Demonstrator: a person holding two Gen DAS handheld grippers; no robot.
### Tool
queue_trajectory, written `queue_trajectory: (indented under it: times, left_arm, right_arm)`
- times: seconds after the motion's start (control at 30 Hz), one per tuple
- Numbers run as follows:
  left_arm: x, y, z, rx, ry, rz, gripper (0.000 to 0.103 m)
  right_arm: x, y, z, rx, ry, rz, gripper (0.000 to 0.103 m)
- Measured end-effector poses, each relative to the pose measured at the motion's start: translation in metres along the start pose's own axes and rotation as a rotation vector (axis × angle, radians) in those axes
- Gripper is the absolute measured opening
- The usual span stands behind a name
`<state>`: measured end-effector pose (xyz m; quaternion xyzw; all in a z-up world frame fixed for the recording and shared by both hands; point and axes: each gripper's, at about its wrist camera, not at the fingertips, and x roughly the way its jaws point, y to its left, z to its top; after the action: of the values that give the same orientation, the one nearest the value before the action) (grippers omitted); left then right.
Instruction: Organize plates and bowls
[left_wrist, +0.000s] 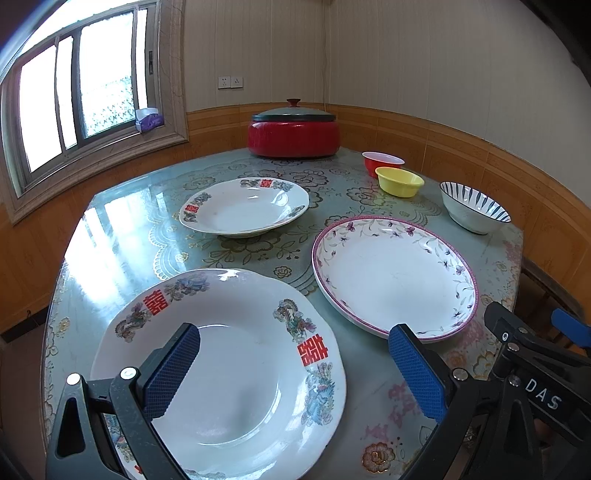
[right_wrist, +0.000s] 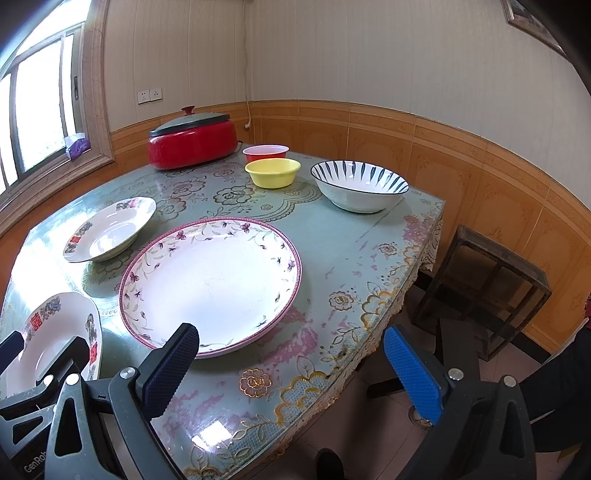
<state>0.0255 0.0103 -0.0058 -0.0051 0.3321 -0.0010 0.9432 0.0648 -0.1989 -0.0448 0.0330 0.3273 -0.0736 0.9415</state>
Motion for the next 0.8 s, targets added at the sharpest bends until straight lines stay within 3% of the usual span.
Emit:
queue_trajectory:
  times: [0.17,0.23,0.37,0.6,0.67,0.77,0.8]
  left_arm:
    - [0.005,-0.003,0.001,0.01,0.004,-0.032,0.103]
    - [0.005,-0.004,0.002,0.017,0.013,-0.105,0.103]
    - [0.004,-0.007,0.006,0.01,0.02,-0.252,0.103]
    - [0.006,-0.017,0.015,0.013,0.023,-0.299,0.103]
    - [0.009,-0.02,0.019,-0.001,0.043,-0.341,0.103]
    - [0.01,-0.028,0.026,-0.009,0.047,-0.34,0.103]
    - [0.011,-0.03,0.027,-0.016,0.046,-0.34,0.103]
  right_arm:
    - [0.004,-0.004,0.003,-0.022,0.007,0.025,0.103]
    - [0.005,-0.01,0.007,-0.043,0.003,0.072,0.103]
    - [0.016,-0.031,0.02,-0.038,0.026,0.211,0.102]
    - [0.048,-0.062,0.063,-0.063,0.073,0.456,0.098]
    - [0.062,-0.061,0.079,-0.113,0.105,0.522,0.095]
    - [0.087,-0.052,0.098,-0.213,0.169,0.601,0.086]
    - [0.096,-0.047,0.103,-0.254,0.188,0.618,0.078]
